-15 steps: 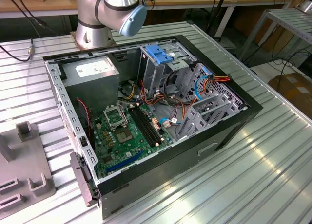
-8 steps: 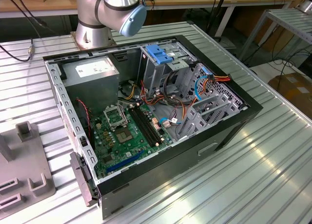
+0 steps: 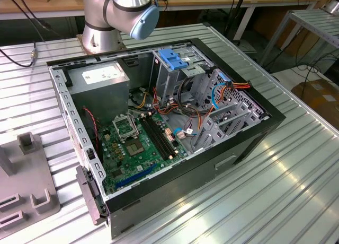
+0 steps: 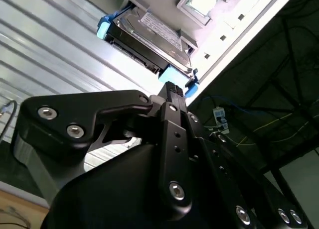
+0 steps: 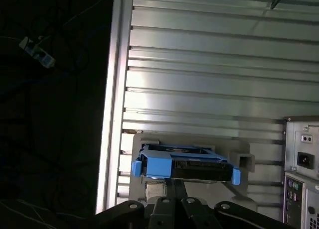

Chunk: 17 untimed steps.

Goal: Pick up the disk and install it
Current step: 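Pick up the disk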

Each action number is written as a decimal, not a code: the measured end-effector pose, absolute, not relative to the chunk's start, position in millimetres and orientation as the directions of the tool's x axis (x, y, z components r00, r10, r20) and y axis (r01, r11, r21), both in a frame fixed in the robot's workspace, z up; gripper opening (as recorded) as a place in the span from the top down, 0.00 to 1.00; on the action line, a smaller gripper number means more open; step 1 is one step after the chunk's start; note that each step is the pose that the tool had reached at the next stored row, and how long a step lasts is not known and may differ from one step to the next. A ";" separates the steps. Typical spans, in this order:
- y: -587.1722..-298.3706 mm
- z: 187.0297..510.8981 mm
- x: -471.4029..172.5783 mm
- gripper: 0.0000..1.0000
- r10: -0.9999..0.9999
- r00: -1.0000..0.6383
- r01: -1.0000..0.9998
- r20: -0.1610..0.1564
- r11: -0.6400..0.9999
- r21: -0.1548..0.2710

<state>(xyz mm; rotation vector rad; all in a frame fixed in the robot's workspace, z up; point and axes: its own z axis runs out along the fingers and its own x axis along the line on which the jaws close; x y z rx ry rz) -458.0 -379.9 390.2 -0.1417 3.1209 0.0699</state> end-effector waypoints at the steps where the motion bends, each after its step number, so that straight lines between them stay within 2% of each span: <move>1: -379.9 390.2 -458.0 0.90 -0.121 -0.992 -0.122 -0.019 0.992 0.044; 17: -379.9 390.2 -458.0 0.90 -0.459 -0.888 -0.459 -0.019 0.887 0.044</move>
